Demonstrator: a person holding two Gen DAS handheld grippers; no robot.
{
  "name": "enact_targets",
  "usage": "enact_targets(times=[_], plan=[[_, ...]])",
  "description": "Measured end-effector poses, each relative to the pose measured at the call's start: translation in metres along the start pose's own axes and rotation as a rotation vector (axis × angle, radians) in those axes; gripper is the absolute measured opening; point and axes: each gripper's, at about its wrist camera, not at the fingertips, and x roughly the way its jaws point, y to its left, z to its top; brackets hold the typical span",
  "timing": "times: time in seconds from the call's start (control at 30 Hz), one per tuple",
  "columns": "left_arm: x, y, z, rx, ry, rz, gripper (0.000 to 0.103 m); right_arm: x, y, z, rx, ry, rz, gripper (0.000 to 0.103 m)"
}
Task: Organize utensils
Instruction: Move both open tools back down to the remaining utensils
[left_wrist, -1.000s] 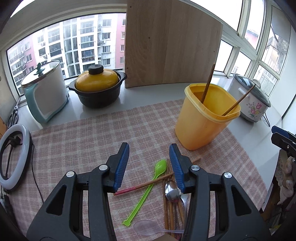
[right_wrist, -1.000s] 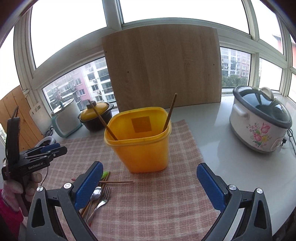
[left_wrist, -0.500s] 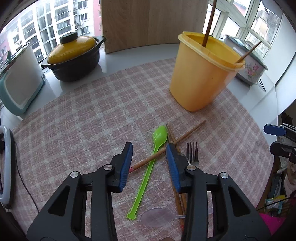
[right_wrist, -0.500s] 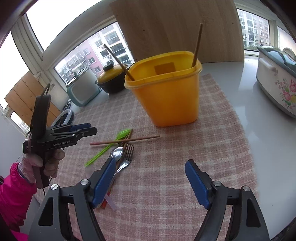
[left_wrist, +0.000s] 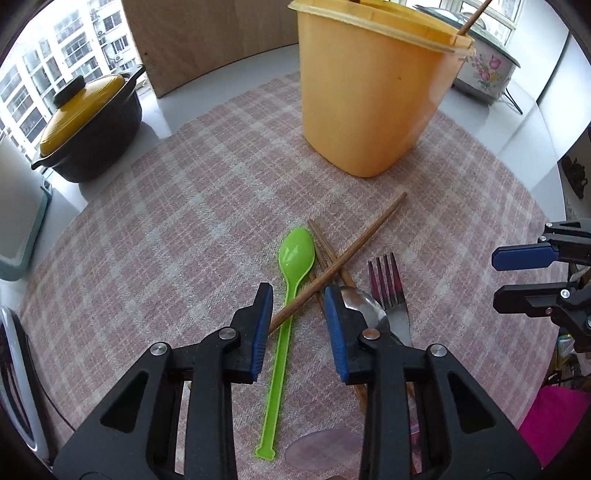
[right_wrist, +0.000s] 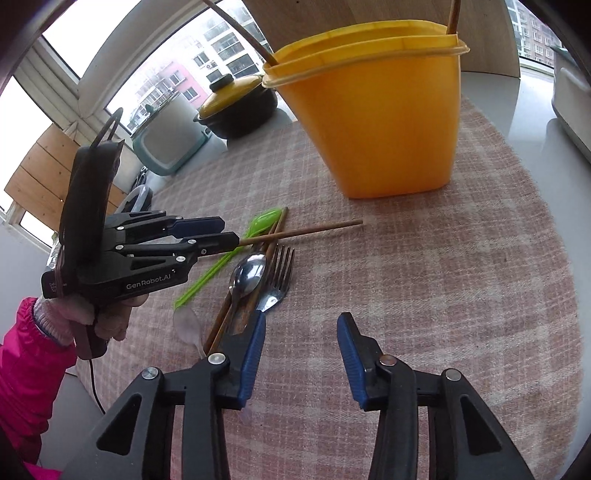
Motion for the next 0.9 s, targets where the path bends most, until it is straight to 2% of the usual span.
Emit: enact_targets(times=[0.03, 0.37, 0.9], plan=[[0.002, -0.001, 0.001, 0.011, 0.01, 0.001, 0.021, 0.001, 0.0, 0.001, 0.001, 0.001, 0.003, 0.039], [0.018, -0.003, 0.002, 0.069, 0.055, 0.006, 0.018, 0.019, 0.0, 0.012, 0.007, 0.013, 0.031, 0.034], [0.021, 0.0, -0.001, 0.06, 0.042, -0.008, 0.015, 0.064, 0.003, 0.025, 0.018, 0.031, 0.049, 0.033]])
